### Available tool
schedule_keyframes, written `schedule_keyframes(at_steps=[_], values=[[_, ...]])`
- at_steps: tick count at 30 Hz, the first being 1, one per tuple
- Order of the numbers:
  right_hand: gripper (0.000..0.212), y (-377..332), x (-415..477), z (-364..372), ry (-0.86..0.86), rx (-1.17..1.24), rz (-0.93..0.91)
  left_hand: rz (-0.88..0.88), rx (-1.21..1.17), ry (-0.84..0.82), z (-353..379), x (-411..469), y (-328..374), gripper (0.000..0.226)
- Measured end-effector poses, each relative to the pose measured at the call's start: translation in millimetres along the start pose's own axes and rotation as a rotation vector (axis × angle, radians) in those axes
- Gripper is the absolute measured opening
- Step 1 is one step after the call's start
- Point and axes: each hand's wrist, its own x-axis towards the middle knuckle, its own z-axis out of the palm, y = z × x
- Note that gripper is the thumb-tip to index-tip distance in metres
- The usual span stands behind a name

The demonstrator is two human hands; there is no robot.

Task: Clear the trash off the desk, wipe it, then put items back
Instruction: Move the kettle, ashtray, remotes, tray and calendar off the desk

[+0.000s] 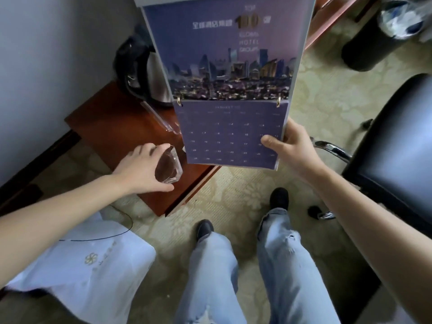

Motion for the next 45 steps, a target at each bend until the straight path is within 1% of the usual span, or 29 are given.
schedule_keyframes(at_steps=[2, 4, 6, 8, 11, 12, 14, 15, 16, 17, 18, 19, 20, 21, 23, 24, 27, 29, 31, 33, 34, 35, 36, 37, 39, 41, 42, 44, 45], values=[[0.036, 14.1, -0.2, 9.1, -0.015, -0.013, -0.015, 0.060, 0.075, 0.046, 21.0, 10.6, -12.9, 0.114], [0.036, 25.4, -0.1, 16.9, -0.031, -0.018, -0.033, 0.062, 0.110, 0.100, 38.1, 21.2, -23.0, 0.115], [0.035, 33.4, 0.7, 22.3, -0.045, 0.010, -0.047, 0.015, 0.075, 0.158, 53.1, 30.6, -28.0, 0.115], [0.033, 37.1, 2.8, 25.6, -0.063, 0.056, -0.056, -0.075, 0.017, 0.186, 64.4, 37.0, -27.7, 0.116], [0.030, 33.0, 6.6, 29.0, -0.093, 0.104, -0.056, -0.190, -0.066, 0.107, 67.2, 39.9, -24.2, 0.115], [0.029, 29.7, 7.1, 30.2, -0.108, 0.110, -0.048, -0.200, -0.106, 0.069, 63.4, 39.1, -24.4, 0.110], [0.030, 22.0, 7.0, 33.1, -0.142, 0.123, -0.027, -0.192, -0.206, 0.026, 46.8, 34.8, -27.2, 0.087], [0.031, 18.1, 6.3, 35.0, -0.157, 0.134, -0.017, -0.177, -0.291, 0.061, 34.5, 31.2, -30.0, 0.071], [0.030, 15.3, 5.3, 37.6, -0.164, 0.143, -0.003, -0.157, -0.422, 0.134, 20.4, 26.8, -33.5, 0.055], [0.029, 12.2, 3.4, 41.1, -0.170, 0.148, 0.007, -0.143, -0.619, 0.208, 5.2, 20.4, -36.8, 0.040], [0.029, 9.6, 1.3, 46.0, -0.171, 0.145, 0.015, -0.119, -0.882, 0.258, -11.7, 11.8, -39.3, 0.030], [0.029, 7.0, -1.0, 52.1, -0.168, 0.138, 0.026, -0.078, -1.169, 0.295, -29.4, 2.2, -40.9, 0.028], [0.029, 4.9, -3.5, 58.8, -0.161, 0.132, 0.037, -0.044, -1.409, 0.317, -45.2, -6.6, -43.2, 0.033], [0.029, 4.0, -6.1, 66.1, -0.152, 0.128, 0.051, -0.015, -1.587, 0.312, -57.8, -13.7, -44.9, 0.040], [0.027, 3.4, -11.1, 81.2, -0.134, 0.093, 0.076, 0.027, -1.802, 0.268, -70.7, -20.9, -45.3, 0.052], [0.025, 3.3, -13.8, 88.9, -0.124, 0.052, 0.084, 0.046, -1.857, 0.245, -73.6, -22.3, -42.7, 0.052], [0.021, 2.3, -23.0, 108.4, -0.124, -0.057, 0.080, 0.047, -1.964, 0.231, -77.2, -24.6, -36.1, 0.042], [0.015, -5.6, -27.0, 114.2, -0.146, -0.116, 0.044, -0.023, -2.051, 0.327, -81.8, -25.8, -39.2, 0.042], [0.017, -24.3, -27.9, 113.0, -0.162, -0.091, -0.012, -0.049, -2.092, 0.390, -86.3, -26.3, -46.4, 0.040], [0.021, -48.2, -25.7, 106.8, -0.171, 0.020, -0.032, 0.001, -2.000, 0.396, -91.0, -28.6, -49.3, 0.041], [0.019, -59.2, -24.0, 103.4, -0.169, 0.059, -0.039, 0.019, -1.920, 0.377, -92.5, -29.1, -51.0, 0.041], [0.013, -68.1, -22.6, 101.2, -0.164, 0.074, -0.048, 0.038, -1.887, 0.369, -92.6, -30.5, -53.4, 0.033], [0.007, -74.7, -21.8, 100.7, -0.154, 0.071, -0.061, 0.049, -1.884, 0.379, -93.1, -31.0, -57.5, 0.026], [0.004, -79.9, -21.3, 101.5, -0.135, 0.063, -0.073, 0.059, -1.886, 0.390, -93.5, -29.7, -62.2, 0.026], [0.010, -86.7, -20.0, 104.6, -0.095, 0.088, -0.080, 0.096, -1.895, 0.399, -96.0, -25.7, -72.1, 0.027], [0.013, -90.3, -18.1, 107.2, -0.093, 0.175, -0.052, 0.119, -1.919, 0.404, -98.7, -18.6, -76.1, 0.036], [0.012, -91.4, -16.8, 107.7, -0.112, 0.202, -0.035, 0.095, -1.921, 0.395, -99.5, -14.5, -76.6, 0.034], [0.017, -91.0, -13.8, 108.1, -0.148, 0.186, 0.009, -0.007, -1.930, 0.353, -103.2, -8.5, -73.4, 0.021], [0.021, -89.2, -13.1, 109.4, -0.165, 0.157, 0.036, -0.056, -1.915, 0.335, -105.7, -6.9, -71.4, 0.024]])
